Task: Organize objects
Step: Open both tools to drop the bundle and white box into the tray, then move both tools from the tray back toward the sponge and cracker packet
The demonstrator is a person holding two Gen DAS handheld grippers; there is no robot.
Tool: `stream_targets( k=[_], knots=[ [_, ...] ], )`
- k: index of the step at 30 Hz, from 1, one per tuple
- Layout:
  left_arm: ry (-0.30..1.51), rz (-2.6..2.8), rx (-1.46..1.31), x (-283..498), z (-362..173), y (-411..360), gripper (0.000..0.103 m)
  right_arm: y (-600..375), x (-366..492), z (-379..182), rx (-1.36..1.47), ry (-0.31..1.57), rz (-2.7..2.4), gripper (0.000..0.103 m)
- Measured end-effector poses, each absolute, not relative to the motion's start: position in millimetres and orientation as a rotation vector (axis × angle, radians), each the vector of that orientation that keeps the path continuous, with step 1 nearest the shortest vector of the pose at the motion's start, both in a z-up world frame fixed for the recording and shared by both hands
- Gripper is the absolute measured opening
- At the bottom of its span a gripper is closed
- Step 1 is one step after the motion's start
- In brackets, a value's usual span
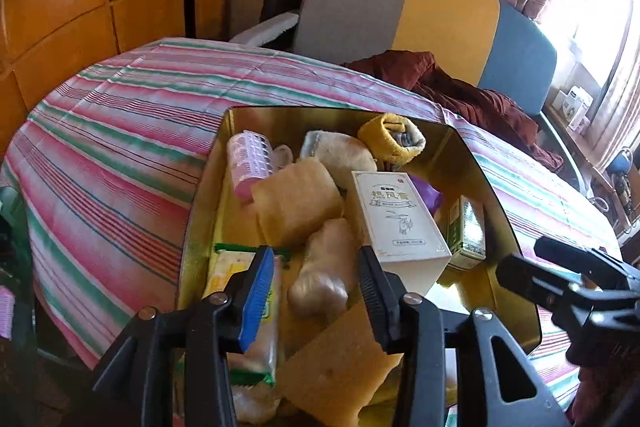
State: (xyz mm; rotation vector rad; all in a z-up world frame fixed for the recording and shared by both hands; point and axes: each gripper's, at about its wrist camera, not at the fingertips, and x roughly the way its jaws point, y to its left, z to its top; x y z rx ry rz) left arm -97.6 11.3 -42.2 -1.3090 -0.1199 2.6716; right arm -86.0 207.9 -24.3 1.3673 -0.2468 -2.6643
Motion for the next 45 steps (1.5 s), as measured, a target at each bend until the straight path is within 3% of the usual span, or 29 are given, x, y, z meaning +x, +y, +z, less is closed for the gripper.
stream_targets(
  k=[8, 13, 33, 45],
  knots=[
    [-0.107, 2.729, -1.219, -74.3, -18.8, 8.8, 0.043, 194.7, -61.5, -21.9, 1.330, -0.101, -2.729, 0.102],
    [-0.042, 2.745, -1.158, -57.3, -8.6, 14.2, 0.043, 186.3, -47.0, -22.5, 1.314, -0.011, -2.762, 0.103],
    [0.032, 2.661, -1.048, -20.9, 13.3, 41.3, 0.043, 236.1, -4.6, -9.0, 1.321, -0.109, -2.918, 0.103],
    [0.131, 2.563, -1.016, -18.7, 16.5, 80.2, 0.043, 333.1, 16.2, -10.9, 1.458, -0.232, -3.061, 0.103]
  ],
)
